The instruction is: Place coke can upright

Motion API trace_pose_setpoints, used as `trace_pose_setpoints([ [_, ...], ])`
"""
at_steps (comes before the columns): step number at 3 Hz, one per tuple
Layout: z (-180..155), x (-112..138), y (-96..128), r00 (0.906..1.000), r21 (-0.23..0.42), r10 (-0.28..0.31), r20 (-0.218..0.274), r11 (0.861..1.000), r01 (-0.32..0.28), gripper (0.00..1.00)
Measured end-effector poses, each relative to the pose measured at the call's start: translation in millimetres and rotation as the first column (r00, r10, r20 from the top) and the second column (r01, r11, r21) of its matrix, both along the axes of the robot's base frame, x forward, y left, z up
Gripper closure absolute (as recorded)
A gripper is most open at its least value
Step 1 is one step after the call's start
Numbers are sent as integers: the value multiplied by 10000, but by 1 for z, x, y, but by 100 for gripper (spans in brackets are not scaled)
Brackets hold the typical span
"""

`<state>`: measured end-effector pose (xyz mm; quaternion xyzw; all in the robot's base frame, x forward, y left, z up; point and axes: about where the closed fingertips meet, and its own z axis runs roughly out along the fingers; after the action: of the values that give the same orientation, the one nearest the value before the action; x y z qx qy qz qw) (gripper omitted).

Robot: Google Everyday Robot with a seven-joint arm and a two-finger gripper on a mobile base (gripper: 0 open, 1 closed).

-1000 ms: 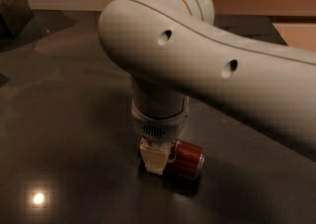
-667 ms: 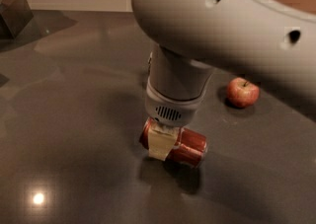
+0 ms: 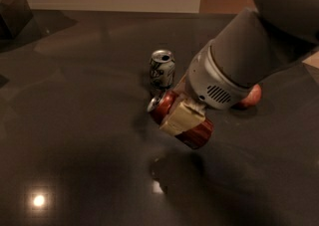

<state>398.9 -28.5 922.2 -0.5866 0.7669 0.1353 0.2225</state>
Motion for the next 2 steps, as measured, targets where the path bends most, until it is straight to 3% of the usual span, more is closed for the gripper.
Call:
trace_pose_setpoints([
  [1, -3, 14, -10, 9995, 1868, 44, 307, 9823, -101, 100],
  [2, -6, 13, -11, 9978, 3633, 453, 491, 9297, -601, 100],
])
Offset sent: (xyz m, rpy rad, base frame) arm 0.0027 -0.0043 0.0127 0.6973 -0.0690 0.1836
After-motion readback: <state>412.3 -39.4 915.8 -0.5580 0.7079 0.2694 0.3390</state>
